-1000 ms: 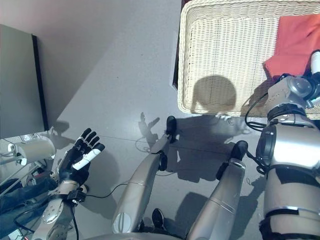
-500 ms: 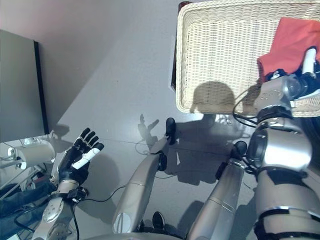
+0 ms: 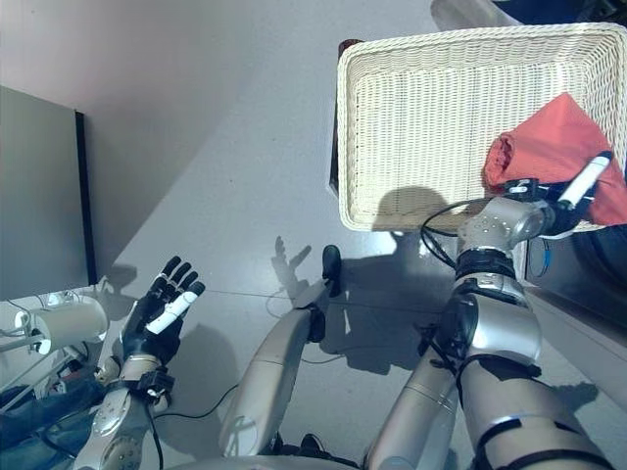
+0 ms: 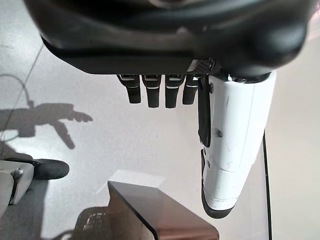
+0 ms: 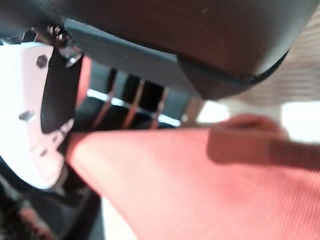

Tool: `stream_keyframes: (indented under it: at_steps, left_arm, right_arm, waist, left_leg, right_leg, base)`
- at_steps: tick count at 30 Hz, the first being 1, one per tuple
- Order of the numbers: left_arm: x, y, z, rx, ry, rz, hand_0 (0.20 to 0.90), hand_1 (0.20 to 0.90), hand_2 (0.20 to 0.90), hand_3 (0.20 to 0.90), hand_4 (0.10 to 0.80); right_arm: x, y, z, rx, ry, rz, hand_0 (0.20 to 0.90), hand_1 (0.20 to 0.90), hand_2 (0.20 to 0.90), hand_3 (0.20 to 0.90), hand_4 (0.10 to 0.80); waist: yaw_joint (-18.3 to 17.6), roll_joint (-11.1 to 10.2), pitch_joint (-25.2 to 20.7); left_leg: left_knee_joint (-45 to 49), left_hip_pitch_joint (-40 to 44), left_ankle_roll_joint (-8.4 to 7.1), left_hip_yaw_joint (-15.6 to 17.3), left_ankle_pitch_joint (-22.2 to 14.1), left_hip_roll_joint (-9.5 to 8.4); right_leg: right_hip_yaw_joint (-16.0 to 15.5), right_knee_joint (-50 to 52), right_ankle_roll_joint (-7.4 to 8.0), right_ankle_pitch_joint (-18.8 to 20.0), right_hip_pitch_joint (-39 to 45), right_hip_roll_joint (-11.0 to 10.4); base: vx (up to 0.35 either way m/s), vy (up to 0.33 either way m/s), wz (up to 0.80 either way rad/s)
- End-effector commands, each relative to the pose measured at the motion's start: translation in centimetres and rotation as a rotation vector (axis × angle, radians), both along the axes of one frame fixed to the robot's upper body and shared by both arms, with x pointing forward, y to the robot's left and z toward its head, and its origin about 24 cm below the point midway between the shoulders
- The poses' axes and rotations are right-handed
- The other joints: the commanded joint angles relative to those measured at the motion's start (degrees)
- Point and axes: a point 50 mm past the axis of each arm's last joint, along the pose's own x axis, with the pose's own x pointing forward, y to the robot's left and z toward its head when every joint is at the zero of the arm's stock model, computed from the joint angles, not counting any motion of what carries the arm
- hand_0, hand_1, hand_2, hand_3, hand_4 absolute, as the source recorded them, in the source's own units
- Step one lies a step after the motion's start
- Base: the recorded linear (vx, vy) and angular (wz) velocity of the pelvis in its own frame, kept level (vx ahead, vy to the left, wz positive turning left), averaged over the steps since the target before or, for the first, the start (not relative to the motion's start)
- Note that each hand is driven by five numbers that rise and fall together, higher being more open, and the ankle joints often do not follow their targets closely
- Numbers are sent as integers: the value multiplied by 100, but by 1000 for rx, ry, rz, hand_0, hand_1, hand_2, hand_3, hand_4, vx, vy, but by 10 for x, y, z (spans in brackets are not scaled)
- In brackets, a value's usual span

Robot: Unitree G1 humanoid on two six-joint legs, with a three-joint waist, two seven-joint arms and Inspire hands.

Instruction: Pick up the clothes and place them into the washing machine

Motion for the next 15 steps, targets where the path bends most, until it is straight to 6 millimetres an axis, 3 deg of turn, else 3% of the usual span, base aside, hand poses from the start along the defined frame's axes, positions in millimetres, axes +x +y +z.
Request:
stream_keyframes:
  at_steps: [1, 3, 7, 11, 15]
  left_arm:
    - [-12, 18, -1, 37, -10, 81, 900, 900, 900, 900, 800]
    - [-12, 18, -2, 37, -10, 79, 900, 900, 900, 900, 800]
    - [-12, 19, -2, 41, -8, 74, 900, 900, 900, 900, 800]
    - [-12, 19, 0, 42, -12, 60, 900, 900, 900, 900, 800]
    - [-13, 17, -1, 39, -9, 52, 900, 900, 900, 900, 800]
  right_arm:
    - [-35, -48, 49, -253, -24, -188, 200, 200, 200, 200, 300]
    - [-37, -50, 55, -265, -26, -198, 200, 200, 200, 200, 300]
    - [-49, -65, 84, -317, -33, -254, 200, 200, 200, 200, 300]
    - [-61, -74, 128, -389, -77, -309, 200, 200, 200, 200, 300]
    - [-73, -79, 150, -386, -133, -367, 200, 200, 200, 200, 300]
  waist:
    - [38, 173, -621]
    - [35, 165, -639]
    - [3, 101, -712]
    - [-20, 14, -748]
    - [-47, -8, -752]
  left_leg:
    - [115, -154, -464, -93, -370, 220]
    - [86, -118, -468, -85, -367, 228]
    - [0, 34, -486, -97, -355, 231]
    - [-85, 156, -504, -104, -334, 244]
    - [-132, 149, -516, -115, -308, 240]
  right_leg:
    - [14, -533, -140, 551, -236, 54]
    - [6, -558, -139, 544, -194, 55]
    - [-17, -609, -130, 524, -48, 76]
    - [-35, -662, -113, 516, 53, 86]
    - [-49, -700, -105, 518, 48, 72]
  base:
    - [0, 0, 0]
    - [21, -6, -1]
    - [37, -9, -1]
    - [32, -10, -2]
    - [0, 0, 0]
